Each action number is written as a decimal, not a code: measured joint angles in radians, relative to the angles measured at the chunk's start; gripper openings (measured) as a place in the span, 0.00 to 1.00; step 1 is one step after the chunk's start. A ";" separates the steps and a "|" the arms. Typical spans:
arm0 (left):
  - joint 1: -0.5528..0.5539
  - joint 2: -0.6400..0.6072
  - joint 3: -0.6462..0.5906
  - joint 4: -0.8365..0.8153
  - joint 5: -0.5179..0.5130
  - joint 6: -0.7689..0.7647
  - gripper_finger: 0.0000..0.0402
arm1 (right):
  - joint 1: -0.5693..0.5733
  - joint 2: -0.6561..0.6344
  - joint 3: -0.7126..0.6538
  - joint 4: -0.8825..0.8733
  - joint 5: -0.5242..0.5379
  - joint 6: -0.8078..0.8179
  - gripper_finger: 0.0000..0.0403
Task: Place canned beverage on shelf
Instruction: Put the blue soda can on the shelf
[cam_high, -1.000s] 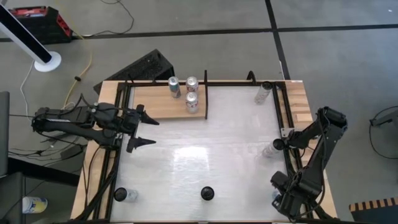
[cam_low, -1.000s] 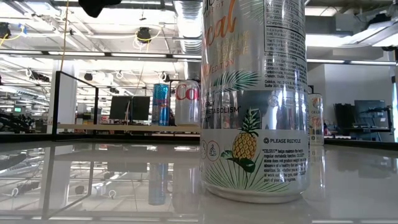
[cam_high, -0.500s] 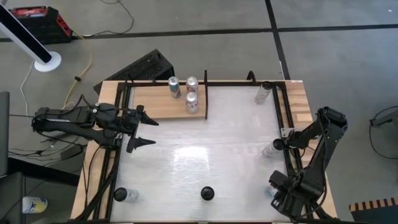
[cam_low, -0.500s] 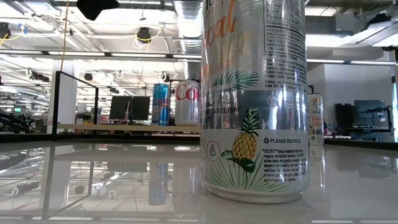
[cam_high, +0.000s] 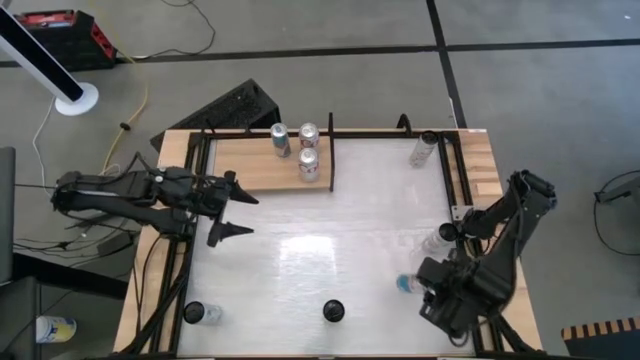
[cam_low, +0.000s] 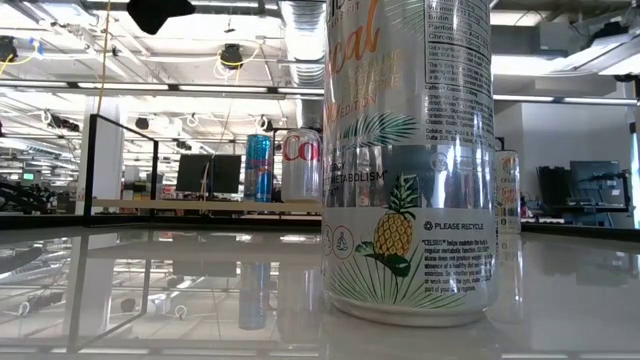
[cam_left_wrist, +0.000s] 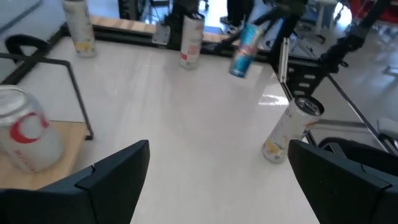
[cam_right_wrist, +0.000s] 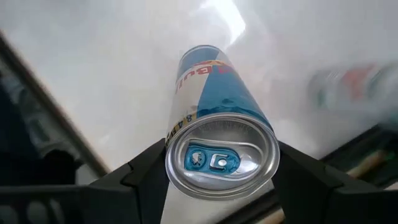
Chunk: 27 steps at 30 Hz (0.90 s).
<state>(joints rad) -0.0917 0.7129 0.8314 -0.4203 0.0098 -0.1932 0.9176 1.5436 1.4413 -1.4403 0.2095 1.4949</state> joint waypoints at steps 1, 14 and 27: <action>0.000 0.017 0.000 0.008 0.011 0.005 0.91 | -0.019 -0.001 0.007 -0.003 0.015 -0.031 0.65; 0.000 0.237 0.000 0.319 0.092 0.156 0.91 | -0.303 -0.001 0.126 0.022 0.077 -0.486 0.65; 0.000 0.527 0.000 0.611 0.205 0.238 0.91 | -0.484 -0.001 0.157 0.485 0.111 -1.027 0.65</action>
<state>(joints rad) -0.0921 1.2399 0.8310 0.1906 0.2150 0.0445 0.4340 1.5425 1.5978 -0.9550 0.3202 0.4680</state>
